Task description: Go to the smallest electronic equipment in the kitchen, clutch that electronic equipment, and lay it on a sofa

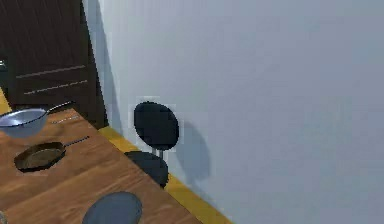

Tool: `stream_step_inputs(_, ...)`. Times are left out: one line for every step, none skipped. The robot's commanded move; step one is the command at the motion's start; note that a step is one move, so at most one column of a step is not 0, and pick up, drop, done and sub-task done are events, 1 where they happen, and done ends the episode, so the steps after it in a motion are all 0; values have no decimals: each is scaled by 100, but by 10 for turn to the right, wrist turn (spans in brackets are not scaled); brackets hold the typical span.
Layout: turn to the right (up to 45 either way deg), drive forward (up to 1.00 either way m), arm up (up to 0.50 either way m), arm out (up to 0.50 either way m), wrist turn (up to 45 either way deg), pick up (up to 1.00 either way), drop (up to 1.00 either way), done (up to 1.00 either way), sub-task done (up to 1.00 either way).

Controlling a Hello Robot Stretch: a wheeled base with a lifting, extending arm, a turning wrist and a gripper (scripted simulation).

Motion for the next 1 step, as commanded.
stream_step_inputs(-450,0,0,0,0,0,0,0,0)
